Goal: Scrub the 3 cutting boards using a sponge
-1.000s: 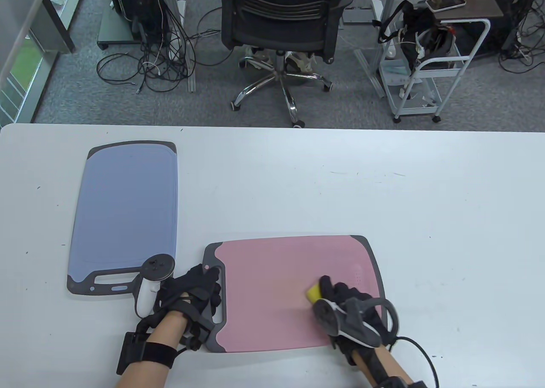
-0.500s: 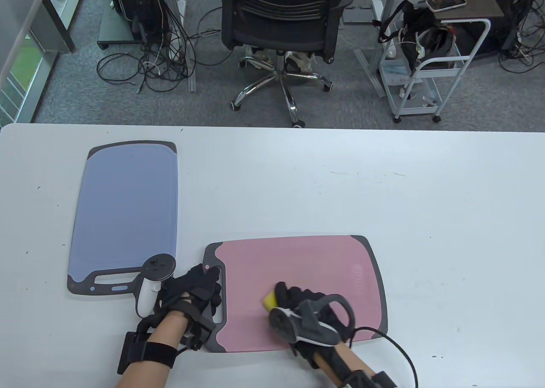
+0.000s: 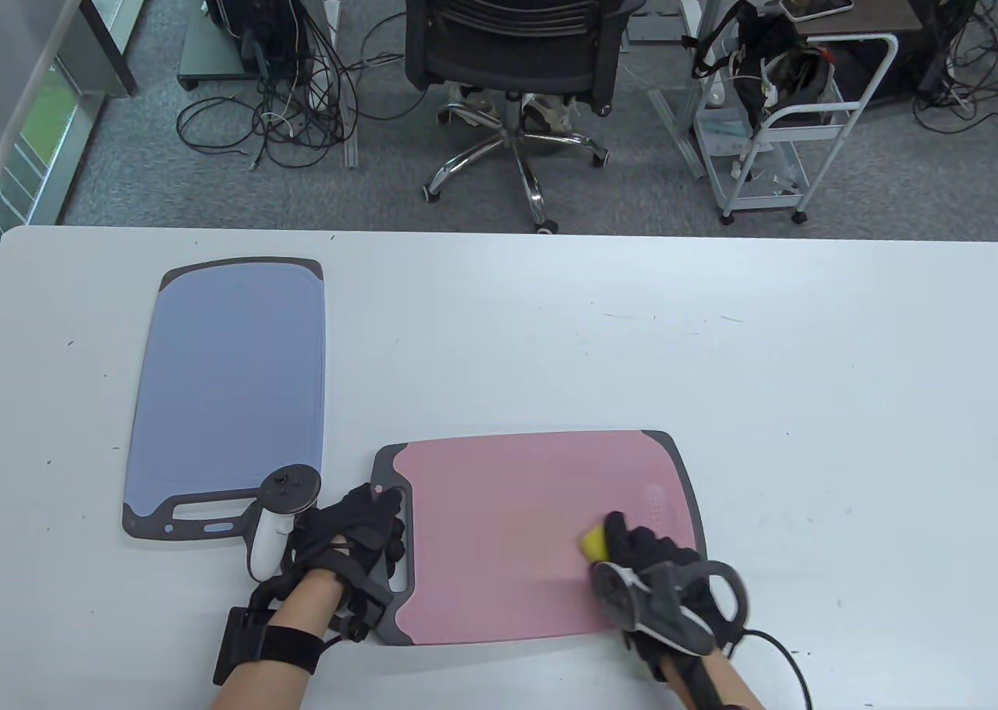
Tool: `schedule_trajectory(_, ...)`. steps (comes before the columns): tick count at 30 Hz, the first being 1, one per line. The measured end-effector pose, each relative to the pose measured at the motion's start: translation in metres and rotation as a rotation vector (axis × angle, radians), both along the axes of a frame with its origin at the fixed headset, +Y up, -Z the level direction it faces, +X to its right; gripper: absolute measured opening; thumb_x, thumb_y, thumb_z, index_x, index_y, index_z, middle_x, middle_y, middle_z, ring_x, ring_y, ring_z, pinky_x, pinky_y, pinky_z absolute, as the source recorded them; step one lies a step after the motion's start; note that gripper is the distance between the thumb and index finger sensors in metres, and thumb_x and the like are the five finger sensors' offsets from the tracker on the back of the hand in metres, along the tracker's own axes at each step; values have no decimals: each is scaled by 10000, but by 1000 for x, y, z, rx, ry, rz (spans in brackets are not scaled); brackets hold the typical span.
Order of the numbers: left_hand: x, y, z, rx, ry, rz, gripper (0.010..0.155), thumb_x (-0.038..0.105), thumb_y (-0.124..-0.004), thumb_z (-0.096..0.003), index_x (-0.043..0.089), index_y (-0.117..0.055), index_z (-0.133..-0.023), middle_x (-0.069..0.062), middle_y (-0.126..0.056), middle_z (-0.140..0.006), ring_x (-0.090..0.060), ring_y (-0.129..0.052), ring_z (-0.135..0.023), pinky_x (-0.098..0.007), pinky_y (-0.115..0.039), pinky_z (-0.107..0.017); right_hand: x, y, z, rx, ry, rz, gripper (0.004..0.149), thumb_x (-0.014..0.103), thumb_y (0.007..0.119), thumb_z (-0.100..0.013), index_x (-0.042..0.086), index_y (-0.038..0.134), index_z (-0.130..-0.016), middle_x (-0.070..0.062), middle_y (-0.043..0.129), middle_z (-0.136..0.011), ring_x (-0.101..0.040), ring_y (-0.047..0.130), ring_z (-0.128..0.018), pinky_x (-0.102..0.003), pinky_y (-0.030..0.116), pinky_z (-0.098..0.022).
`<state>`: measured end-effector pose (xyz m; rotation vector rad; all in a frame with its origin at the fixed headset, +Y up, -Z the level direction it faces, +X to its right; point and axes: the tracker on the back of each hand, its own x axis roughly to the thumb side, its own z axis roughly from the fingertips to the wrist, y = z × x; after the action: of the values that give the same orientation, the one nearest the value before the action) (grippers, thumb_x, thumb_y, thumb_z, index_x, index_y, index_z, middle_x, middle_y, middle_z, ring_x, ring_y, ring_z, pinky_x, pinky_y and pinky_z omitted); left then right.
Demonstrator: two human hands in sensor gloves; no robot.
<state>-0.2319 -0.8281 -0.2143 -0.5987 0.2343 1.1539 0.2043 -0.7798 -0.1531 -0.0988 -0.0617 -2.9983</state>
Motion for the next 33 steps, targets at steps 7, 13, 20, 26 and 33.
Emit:
schedule_trajectory(7, 0, -1, 0, 1, 0, -10, 554, 547, -686, -570, 137, -665, -942, 48, -949, -675, -6, -1084, -364, -253, -1015, -273, 2, 3, -1, -19, 9, 5, 694, 513, 697, -471, 81, 638, -1012, -153, 820, -783, -244, 913, -529, -446, 798, -444)
schedule_trajectory(13, 0, -1, 0, -3, -3, 2, 556, 544, -688, -568, 134, -664, -944, 42, -948, -679, -12, -1087, -370, -258, -1017, -279, -159, 11, -2, -50, 426, -66, 706, 536, 687, -469, 100, 616, -1020, -134, 799, -788, -225, 900, -537, -437, 795, -460)
schedule_trajectory(20, 0, -1, -1, -13, -8, 25, 559, 538, -693, -567, 129, -662, -948, 31, -949, -688, -27, -1092, -381, -272, -1018, -288, -234, 14, 8, -23, 631, -20, 697, 569, 656, -467, 181, 579, -1040, -78, 772, -826, -189, 884, -570, -414, 793, -480)
schedule_trajectory(26, 0, 0, -1, -11, -7, 20, 558, 539, -691, -567, 130, -663, -947, 33, -948, -687, -25, -1091, -379, -269, -1017, -285, -109, 9, -3, -36, 365, 17, 689, 551, 671, -459, 190, 584, -1039, -88, 778, -832, -221, 894, -569, -434, 791, -472)
schedule_trajectory(33, 0, -1, -1, -4, -4, 3, 559, 545, -688, -567, 133, -666, -944, 39, -949, -680, -16, -1089, -371, -262, -1016, -278, 29, 1, 2, -46, -46, -81, 694, 537, 695, -467, 144, 614, -1033, -116, 792, -806, -237, 903, -542, -447, 792, -450)
